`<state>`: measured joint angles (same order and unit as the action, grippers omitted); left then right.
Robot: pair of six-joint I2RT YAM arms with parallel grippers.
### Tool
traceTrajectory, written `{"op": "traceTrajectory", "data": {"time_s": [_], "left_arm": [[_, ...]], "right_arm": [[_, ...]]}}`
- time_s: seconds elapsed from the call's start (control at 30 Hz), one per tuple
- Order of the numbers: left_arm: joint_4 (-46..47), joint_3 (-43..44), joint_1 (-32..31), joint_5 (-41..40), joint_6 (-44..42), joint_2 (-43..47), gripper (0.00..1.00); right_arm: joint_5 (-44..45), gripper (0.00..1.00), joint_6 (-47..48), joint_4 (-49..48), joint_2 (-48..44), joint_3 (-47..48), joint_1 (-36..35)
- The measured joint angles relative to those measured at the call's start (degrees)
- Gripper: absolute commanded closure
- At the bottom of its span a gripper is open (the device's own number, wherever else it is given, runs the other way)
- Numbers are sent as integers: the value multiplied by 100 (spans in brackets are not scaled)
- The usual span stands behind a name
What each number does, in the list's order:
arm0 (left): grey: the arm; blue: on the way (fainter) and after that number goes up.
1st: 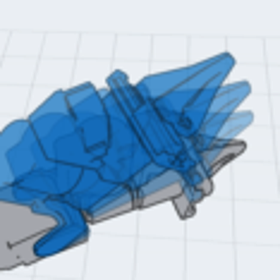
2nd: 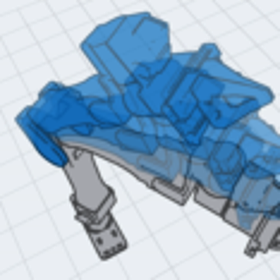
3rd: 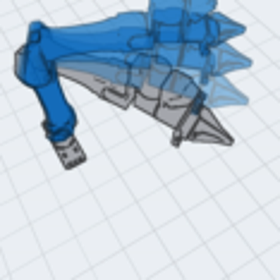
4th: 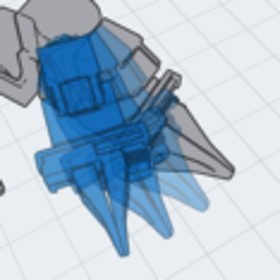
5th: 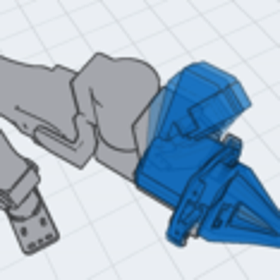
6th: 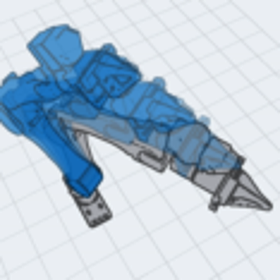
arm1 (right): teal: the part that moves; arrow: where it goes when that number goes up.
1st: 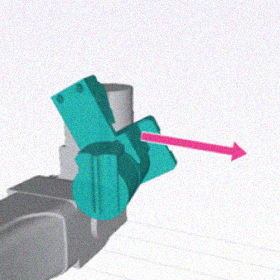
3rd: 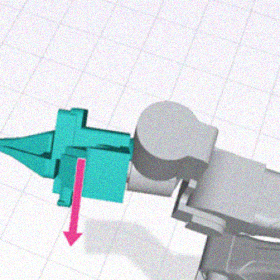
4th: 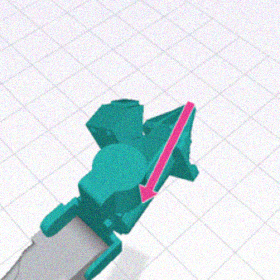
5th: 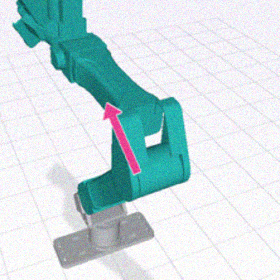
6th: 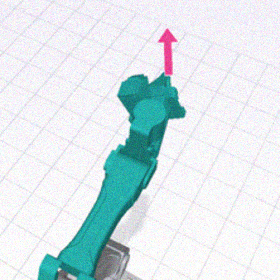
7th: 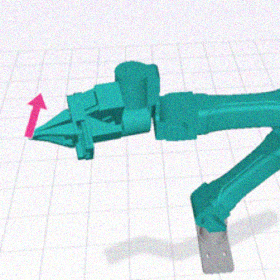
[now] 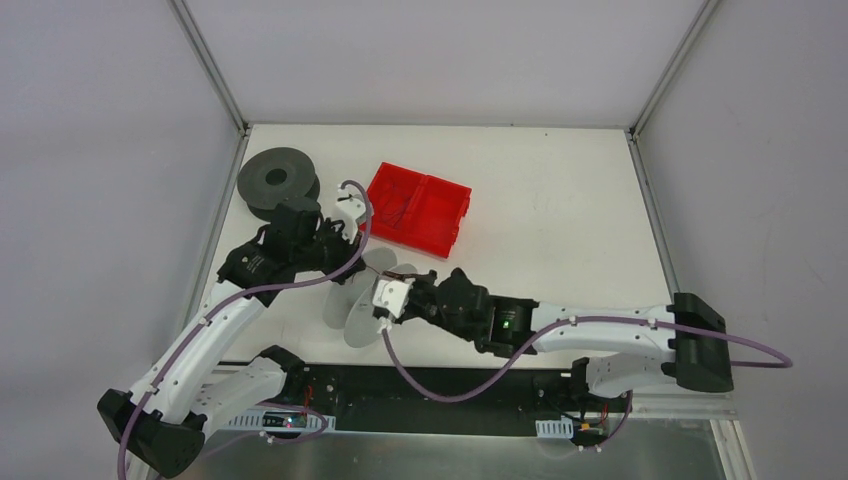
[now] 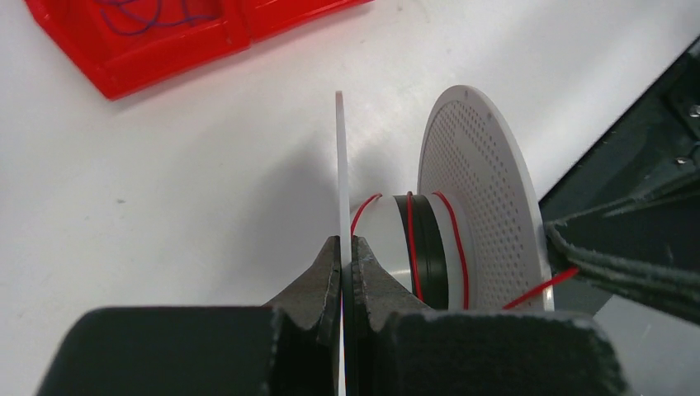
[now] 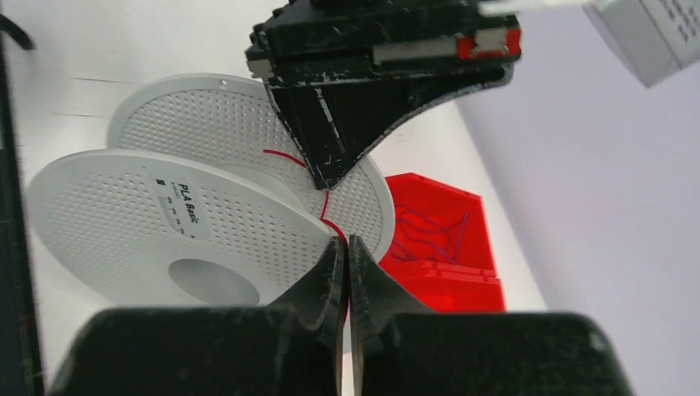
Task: Wrap the cables
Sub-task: Wrap the cable around the cable reel.
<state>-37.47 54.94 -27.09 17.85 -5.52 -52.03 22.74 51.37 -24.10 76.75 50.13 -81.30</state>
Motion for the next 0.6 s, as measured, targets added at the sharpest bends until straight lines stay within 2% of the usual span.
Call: {"op": "traceTrajectory", "data": {"time_s": [0.13,0.4,0.6], "left_arm": [[192,-52,-33,533,-188,149,100],[439,-254,-31,1718,-739,168,100],[595,-337,-33,2337,-1478,223,100]], "right_arm": [[-1113,100,-767,1014,-535,197,450],[-2949,100,-1644,1965,-1088,269,1150],[-3654,98,-1781,2411,-1292,352,1375]]}}
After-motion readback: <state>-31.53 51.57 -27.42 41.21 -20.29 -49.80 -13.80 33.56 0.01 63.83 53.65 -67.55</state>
